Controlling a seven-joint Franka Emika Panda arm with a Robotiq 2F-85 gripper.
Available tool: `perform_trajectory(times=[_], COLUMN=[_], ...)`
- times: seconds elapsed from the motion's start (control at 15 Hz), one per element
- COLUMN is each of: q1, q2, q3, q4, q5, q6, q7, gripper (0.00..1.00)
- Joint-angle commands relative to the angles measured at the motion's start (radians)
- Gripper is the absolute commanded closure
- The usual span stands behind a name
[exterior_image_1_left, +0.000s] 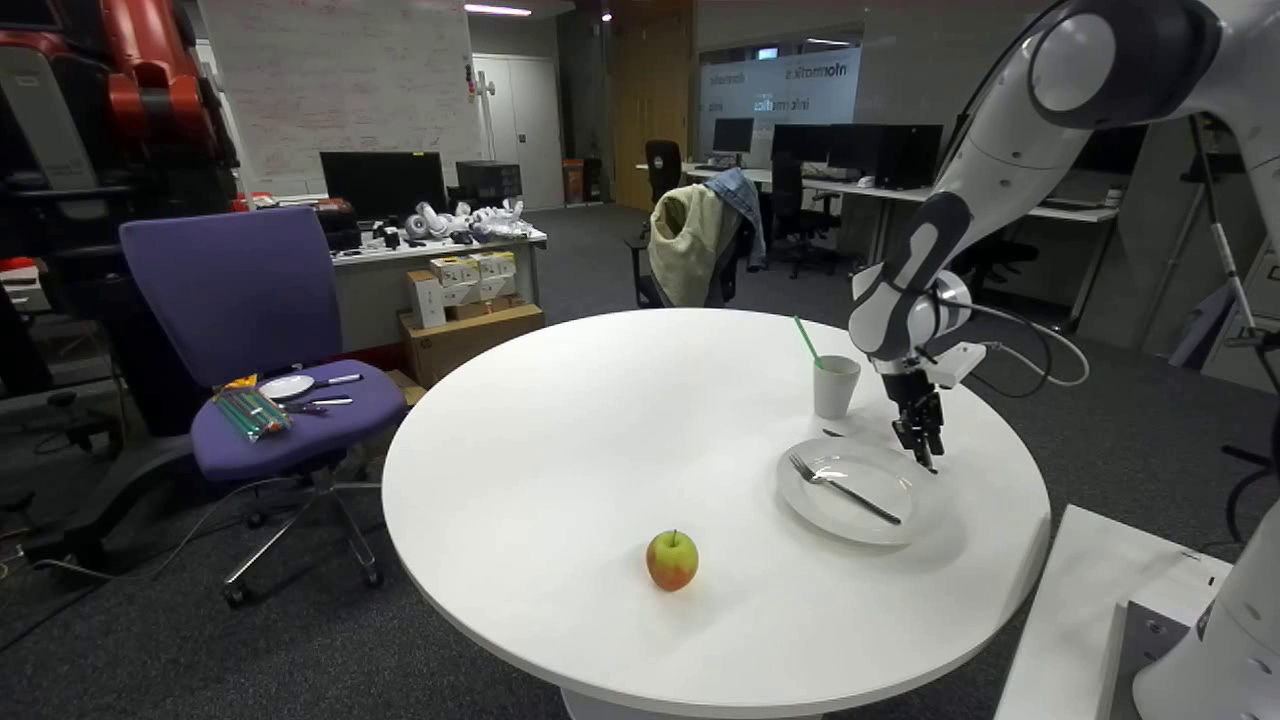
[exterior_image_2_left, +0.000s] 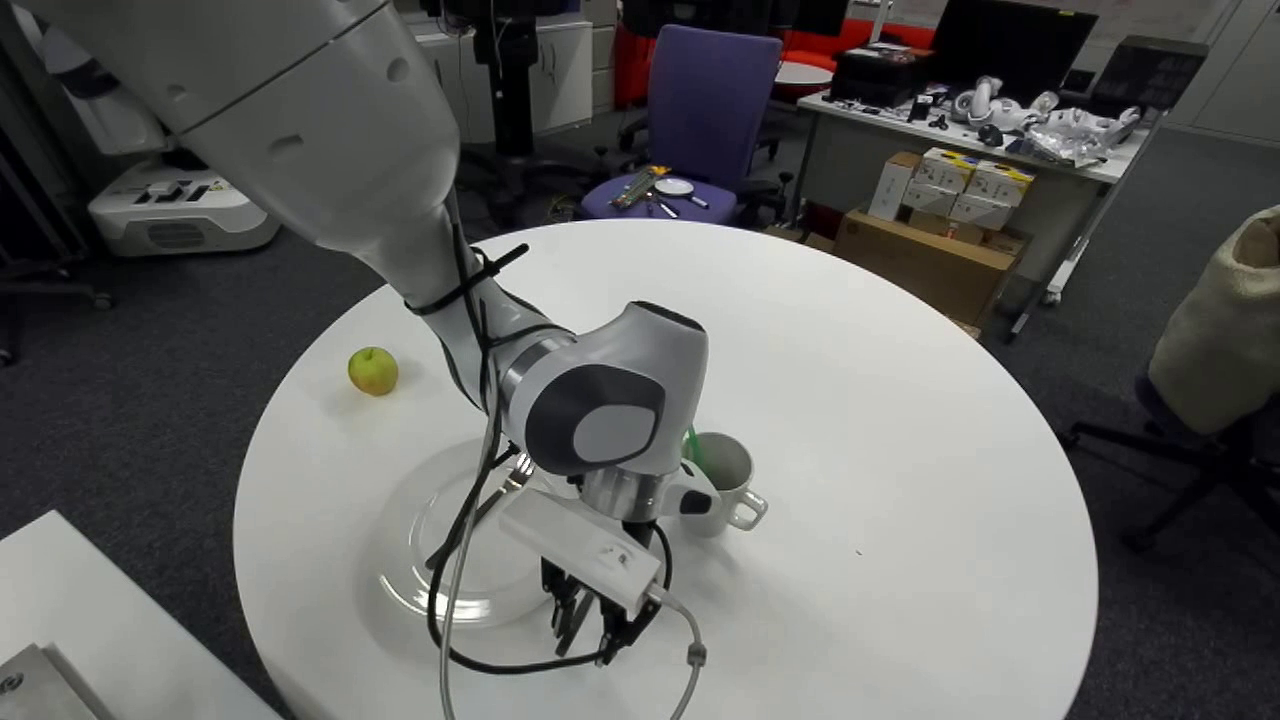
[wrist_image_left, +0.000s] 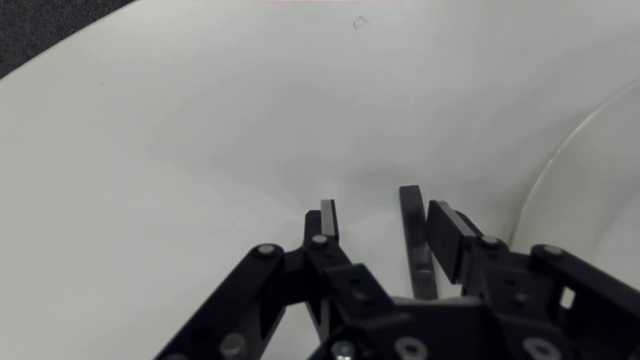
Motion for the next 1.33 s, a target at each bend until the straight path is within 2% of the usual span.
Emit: perform_trajectory(times=[0.0, 1.27], q1=[0.014, 0.022], q2=[-0.036, 0.007], q3=[-0.007, -0.008], q4=[-0.033, 0.011], q5=[-0.033, -0.029], q6=[0.013, -0.015], q7=[0.023, 0.050], gripper=[0.45, 0.44])
